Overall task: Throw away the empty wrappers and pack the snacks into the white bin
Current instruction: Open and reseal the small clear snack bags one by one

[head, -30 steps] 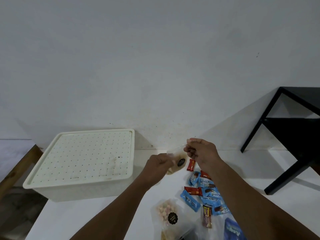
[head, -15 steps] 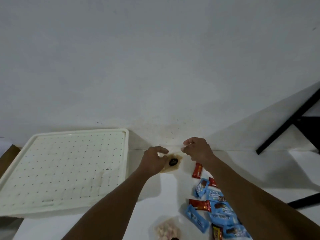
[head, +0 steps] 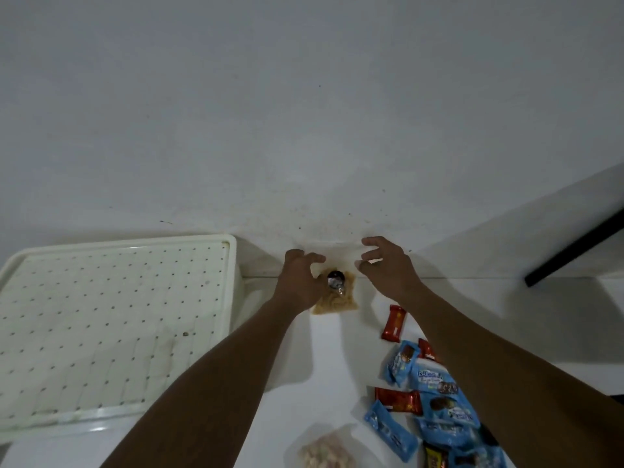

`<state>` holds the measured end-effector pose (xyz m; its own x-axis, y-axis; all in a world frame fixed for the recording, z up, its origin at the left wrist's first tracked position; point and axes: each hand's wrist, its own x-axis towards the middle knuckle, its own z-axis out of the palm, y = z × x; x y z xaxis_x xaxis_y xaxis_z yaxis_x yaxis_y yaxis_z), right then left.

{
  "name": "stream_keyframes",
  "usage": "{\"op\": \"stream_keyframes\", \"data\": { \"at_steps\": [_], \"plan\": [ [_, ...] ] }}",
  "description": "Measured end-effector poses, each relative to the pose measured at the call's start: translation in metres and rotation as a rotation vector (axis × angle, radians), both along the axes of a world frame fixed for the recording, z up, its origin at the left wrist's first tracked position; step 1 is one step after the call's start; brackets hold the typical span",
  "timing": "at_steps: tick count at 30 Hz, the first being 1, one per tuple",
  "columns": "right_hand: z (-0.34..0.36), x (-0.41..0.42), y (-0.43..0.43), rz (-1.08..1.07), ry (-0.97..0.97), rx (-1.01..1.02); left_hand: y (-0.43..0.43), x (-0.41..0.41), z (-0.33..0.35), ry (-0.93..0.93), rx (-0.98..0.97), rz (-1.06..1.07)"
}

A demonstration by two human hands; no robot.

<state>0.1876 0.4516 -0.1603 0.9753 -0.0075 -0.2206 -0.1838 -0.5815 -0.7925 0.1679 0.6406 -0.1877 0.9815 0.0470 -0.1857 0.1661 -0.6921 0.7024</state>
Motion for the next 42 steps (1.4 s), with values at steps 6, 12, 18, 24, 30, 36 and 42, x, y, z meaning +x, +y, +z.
{"op": "stream_keyframes", "data": {
  "at_steps": [6, 12, 18, 24, 30, 36, 42],
  "plan": [
    [0.023, -0.035, -0.005, 0.047, 0.086, -0.019, 0.002, -0.036, 0.022, 0.053, 0.032, -0.019],
    [0.038, -0.122, -0.008, 0.062, 0.218, 0.027, 0.0, -0.129, 0.043, 0.171, 0.035, -0.149],
    [0.004, -0.225, -0.016, 0.139, 0.301, -0.196, -0.007, -0.235, 0.022, 0.281, 0.044, -0.277],
    [-0.037, -0.3, -0.021, 0.2, 0.456, -0.539, -0.012, -0.314, -0.009, 0.321, 0.026, -0.262],
    [-0.043, -0.324, -0.012, 0.048, 0.397, -0.406, -0.014, -0.337, -0.017, 0.374, 0.025, -0.261],
    [-0.027, -0.325, -0.002, 0.111, 0.488, -0.515, -0.008, -0.335, -0.012, 0.38, 0.017, -0.238],
    [-0.04, -0.341, 0.002, 0.001, 0.429, -0.394, -0.014, -0.355, -0.026, 0.457, -0.008, -0.226]
  ]
}}
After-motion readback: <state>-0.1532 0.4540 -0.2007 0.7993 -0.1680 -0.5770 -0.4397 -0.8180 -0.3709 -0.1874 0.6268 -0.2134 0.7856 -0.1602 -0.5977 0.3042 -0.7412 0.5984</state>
